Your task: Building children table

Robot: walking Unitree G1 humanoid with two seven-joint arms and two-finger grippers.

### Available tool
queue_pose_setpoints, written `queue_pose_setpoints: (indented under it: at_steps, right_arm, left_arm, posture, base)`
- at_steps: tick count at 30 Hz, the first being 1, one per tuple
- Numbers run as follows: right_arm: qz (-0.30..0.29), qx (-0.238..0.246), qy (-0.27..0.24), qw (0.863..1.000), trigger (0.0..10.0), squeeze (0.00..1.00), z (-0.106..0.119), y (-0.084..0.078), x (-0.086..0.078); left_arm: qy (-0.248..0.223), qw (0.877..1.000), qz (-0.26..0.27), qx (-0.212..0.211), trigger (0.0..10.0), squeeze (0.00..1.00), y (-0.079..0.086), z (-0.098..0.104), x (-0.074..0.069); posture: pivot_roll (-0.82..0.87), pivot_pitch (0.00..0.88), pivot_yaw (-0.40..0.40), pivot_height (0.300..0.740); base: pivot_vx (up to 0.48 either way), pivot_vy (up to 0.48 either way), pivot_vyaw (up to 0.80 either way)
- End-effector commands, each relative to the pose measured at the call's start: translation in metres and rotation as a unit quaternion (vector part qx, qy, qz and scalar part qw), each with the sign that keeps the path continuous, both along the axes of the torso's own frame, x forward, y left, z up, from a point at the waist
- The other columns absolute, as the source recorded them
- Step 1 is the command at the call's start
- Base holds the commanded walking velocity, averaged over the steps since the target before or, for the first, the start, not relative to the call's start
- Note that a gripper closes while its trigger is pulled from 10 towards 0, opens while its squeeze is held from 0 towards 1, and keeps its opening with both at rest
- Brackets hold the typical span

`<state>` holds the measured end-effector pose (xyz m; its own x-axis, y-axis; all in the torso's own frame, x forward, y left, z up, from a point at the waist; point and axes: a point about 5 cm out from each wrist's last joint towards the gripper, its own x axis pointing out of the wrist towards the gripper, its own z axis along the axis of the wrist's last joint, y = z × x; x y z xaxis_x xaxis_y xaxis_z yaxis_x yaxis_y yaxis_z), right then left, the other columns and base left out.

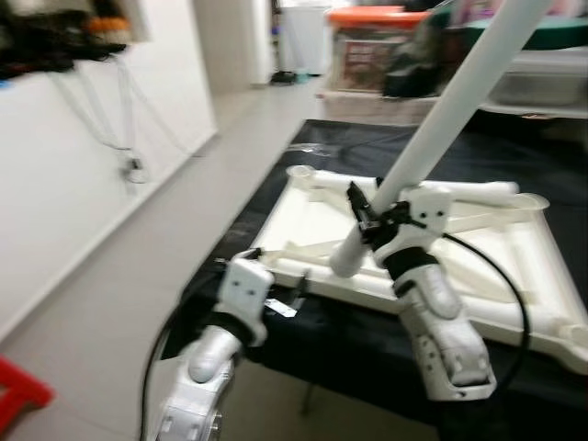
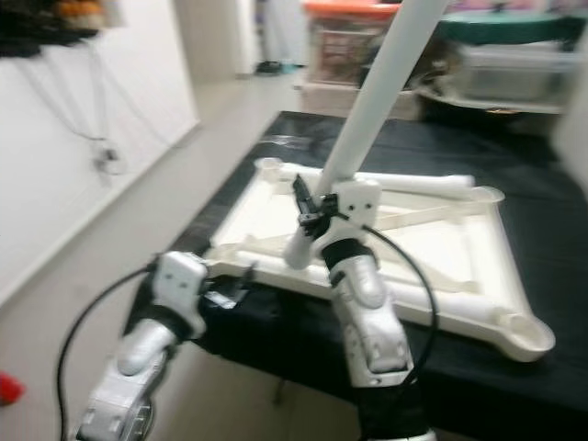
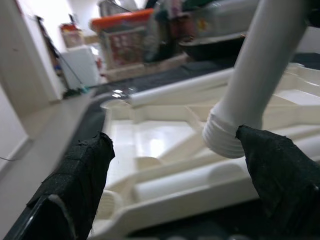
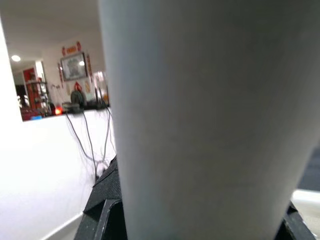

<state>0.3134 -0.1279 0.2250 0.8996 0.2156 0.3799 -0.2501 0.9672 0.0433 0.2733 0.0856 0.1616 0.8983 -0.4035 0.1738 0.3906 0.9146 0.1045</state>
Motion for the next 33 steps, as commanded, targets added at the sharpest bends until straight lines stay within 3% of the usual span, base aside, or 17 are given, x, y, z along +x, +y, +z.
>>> queue_pose_setpoints:
  at_steps: [1, 4, 15, 24, 33]
  right_arm:
    - [0.006, -0.003, -0.006, 1.000, 10.0, 0.00, 0.002, 0.005, 0.001]
    - [0.005, -0.005, -0.011, 1.000, 10.0, 0.00, 0.004, 0.006, 0.001]
    - [0.009, 0.003, -0.008, 1.000, 10.0, 0.00, 0.004, 0.009, 0.000]
    - [0.005, 0.008, -0.005, 1.000, 10.0, 0.00, 0.004, 0.008, 0.003]
    - [0.008, 0.008, -0.008, 1.000, 10.0, 0.00, 0.004, 0.011, 0.002]
  left_arm:
    - [0.003, 1.000, 0.026, 0.006, 10.0, 0.00, 0.011, 0.000, 0.002]
    - [-0.023, 0.998, 0.053, 0.011, 10.0, 0.00, 0.020, 0.016, 0.011]
    - [-0.063, 0.993, 0.096, 0.000, 10.0, 0.00, 0.026, 0.043, 0.018]
    - [-0.075, 0.990, 0.120, 0.001, 10.0, 0.00, 0.030, 0.051, 0.020]
    - [-0.097, 0.986, 0.137, 0.003, 10.0, 0.00, 0.034, 0.064, 0.026]
  posture:
    - [0.02, 0.019, 0.004, 0.740]
    - [0.02, 0.021, -0.003, 0.740]
    - [0.01, 0.020, -0.008, 0.740]
    - [0.01, 0.013, -0.008, 0.740]
    - [0.01, 0.000, -0.002, 0.740]
  base:
    - [0.000, 0.000, 0.80]
    - [0.000, 0.000, 0.80]
    - [0.000, 0.000, 0.74]
    - [0.000, 0.000, 0.00]
    - [0.000, 0.000, -0.74]
